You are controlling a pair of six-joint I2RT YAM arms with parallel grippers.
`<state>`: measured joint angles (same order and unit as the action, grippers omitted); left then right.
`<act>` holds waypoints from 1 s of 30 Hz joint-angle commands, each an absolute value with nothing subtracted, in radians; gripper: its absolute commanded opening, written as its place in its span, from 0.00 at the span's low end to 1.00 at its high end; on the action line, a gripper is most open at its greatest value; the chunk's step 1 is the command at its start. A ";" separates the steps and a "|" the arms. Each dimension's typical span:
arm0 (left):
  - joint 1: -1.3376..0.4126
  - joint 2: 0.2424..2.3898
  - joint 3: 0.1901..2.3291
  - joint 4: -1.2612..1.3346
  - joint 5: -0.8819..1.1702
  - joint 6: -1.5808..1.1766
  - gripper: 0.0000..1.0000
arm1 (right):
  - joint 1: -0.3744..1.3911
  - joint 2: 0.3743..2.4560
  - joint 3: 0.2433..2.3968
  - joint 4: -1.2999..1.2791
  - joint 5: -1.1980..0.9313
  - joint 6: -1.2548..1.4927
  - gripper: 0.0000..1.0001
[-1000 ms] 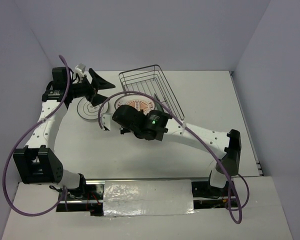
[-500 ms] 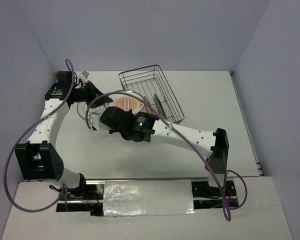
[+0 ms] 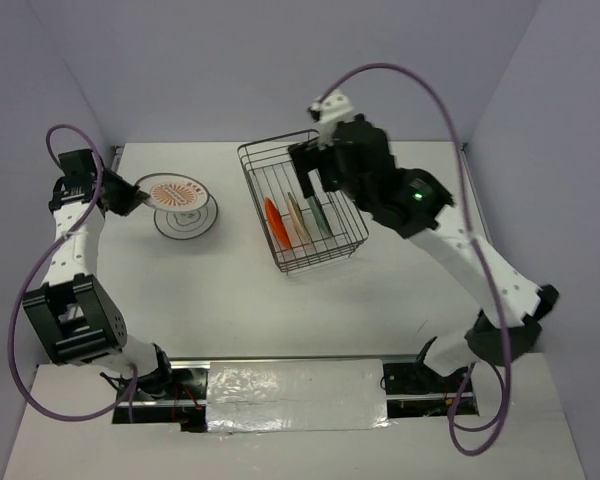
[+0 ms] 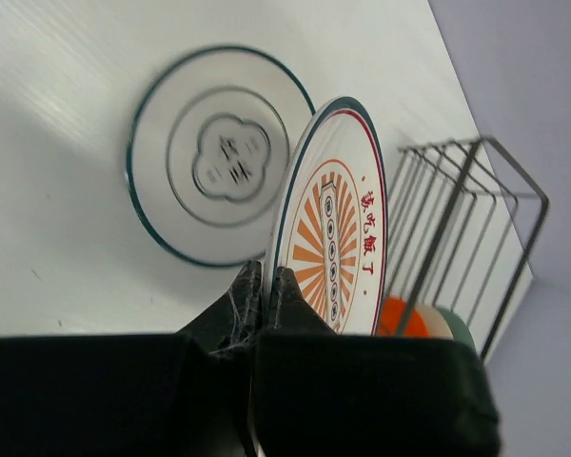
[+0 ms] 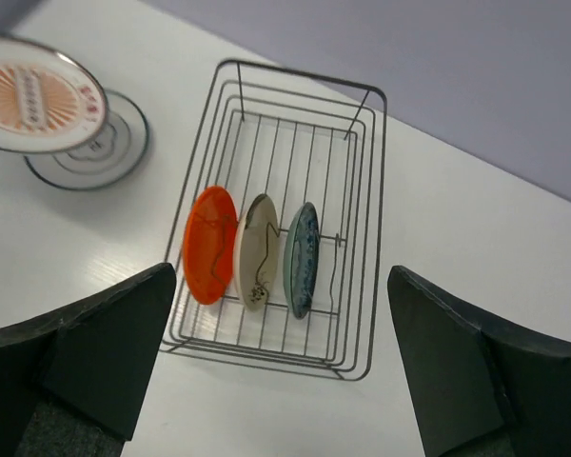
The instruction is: Unload the plates from the dish rack
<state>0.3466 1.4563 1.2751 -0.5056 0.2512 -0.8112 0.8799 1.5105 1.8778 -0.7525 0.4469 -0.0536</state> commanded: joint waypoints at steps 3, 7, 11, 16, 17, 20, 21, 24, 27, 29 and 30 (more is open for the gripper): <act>0.354 1.678 1.354 -0.382 0.169 -0.818 0.01 | 0.848 1.332 1.780 -0.804 0.370 0.130 1.00; 0.353 1.767 1.361 -0.324 0.210 -0.827 0.16 | 0.793 1.281 1.668 -0.812 0.319 0.153 1.00; 0.353 1.834 1.377 -0.328 0.222 -0.799 0.46 | 0.723 1.278 1.586 -0.815 0.224 0.218 1.00; 0.307 1.880 1.464 -0.513 0.190 -0.744 0.99 | 0.699 1.395 1.558 -0.844 0.187 0.282 1.00; 0.292 1.894 1.489 -0.567 0.181 -0.711 1.00 | 0.696 1.429 1.566 -0.851 0.189 0.285 1.00; 0.242 1.919 1.543 -0.782 0.066 -0.701 1.00 | 0.695 1.573 1.632 -0.885 0.230 0.304 1.00; 0.235 1.890 1.508 -0.808 0.033 -0.701 0.99 | 0.695 1.609 1.678 -0.900 0.241 0.301 1.00; 0.233 1.844 1.451 -0.801 0.003 -0.687 1.00 | 0.695 1.733 1.762 -0.917 0.241 0.284 0.92; 0.230 1.813 1.508 -0.925 -0.087 -0.638 1.00 | 0.693 1.813 1.799 -0.902 0.248 0.261 0.78; 0.230 1.766 1.508 -0.931 -0.086 -0.620 1.00 | 0.687 1.841 1.804 -0.884 0.279 0.255 0.74; 0.229 1.744 1.514 -0.939 -0.087 -0.612 1.00 | 0.684 1.862 1.810 -0.879 0.285 0.255 0.71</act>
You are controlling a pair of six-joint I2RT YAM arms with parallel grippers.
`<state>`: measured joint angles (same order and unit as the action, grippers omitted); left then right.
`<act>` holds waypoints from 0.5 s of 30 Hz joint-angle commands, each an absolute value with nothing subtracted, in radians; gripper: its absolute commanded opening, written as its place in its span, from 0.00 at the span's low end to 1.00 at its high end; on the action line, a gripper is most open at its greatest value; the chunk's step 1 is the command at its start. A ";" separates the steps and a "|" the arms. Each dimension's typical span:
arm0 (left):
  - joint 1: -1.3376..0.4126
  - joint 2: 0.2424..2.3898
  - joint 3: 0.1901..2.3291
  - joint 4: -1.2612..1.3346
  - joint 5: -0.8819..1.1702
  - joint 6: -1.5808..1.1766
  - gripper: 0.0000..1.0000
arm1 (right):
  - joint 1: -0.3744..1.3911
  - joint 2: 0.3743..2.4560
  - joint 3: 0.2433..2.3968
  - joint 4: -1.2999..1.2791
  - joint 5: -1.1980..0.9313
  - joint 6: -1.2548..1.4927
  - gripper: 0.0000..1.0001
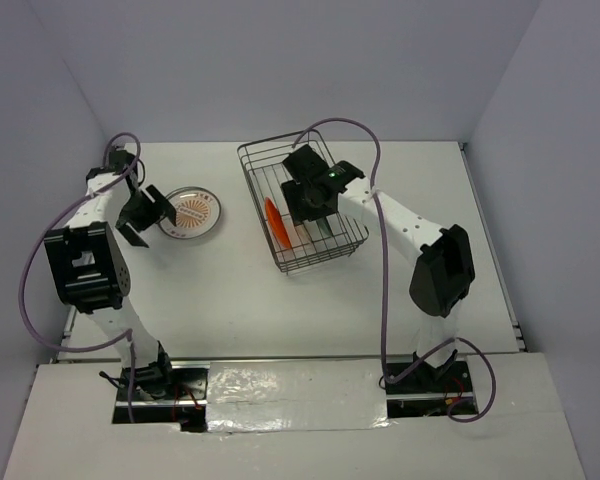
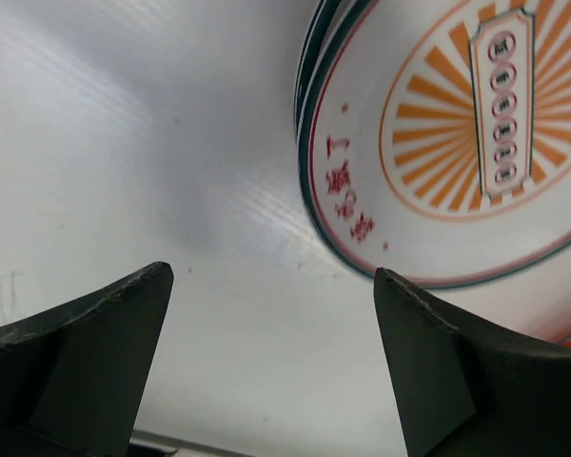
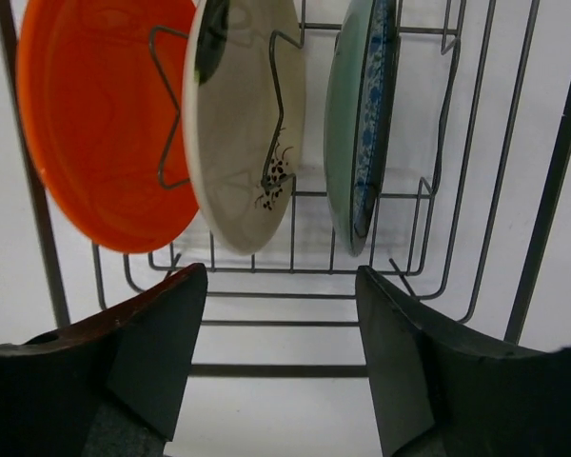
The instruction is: Unload the plates from the dish rack
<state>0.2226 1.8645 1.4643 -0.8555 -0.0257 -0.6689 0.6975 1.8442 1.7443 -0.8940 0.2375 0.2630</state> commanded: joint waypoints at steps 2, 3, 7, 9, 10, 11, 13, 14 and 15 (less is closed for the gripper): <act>0.224 1.674 1.523 -0.942 -0.048 -0.574 1.00 | 0.675 1.876 1.807 -0.856 0.293 0.250 0.68; 0.216 1.626 1.523 -0.940 -0.029 -0.563 1.00 | 0.673 1.888 1.806 -0.853 0.314 0.244 0.66; 0.166 1.502 1.461 -0.884 0.092 -0.532 1.00 | 0.663 1.907 1.773 -0.807 0.322 0.212 0.52; 0.111 1.444 1.428 -0.847 0.126 -0.541 0.99 | 0.655 1.904 1.747 -0.769 0.315 0.184 0.44; 0.094 1.428 1.399 -0.835 0.147 -0.548 1.00 | 0.649 1.905 1.737 -0.749 0.314 0.180 0.31; 0.059 1.414 1.387 -0.825 0.153 -0.557 0.99 | 0.646 1.908 1.736 -0.744 0.314 0.169 0.27; 0.026 1.375 1.355 -0.813 0.156 -0.587 0.99 | 0.638 1.907 1.738 -0.730 0.311 0.164 0.20; 0.008 1.359 1.348 -0.808 0.156 -0.600 1.00 | 0.634 1.901 1.733 -0.721 0.319 0.157 0.20; 0.002 1.332 1.342 -0.793 0.156 -0.627 0.99 | 0.634 1.891 1.727 -0.709 0.321 0.152 0.20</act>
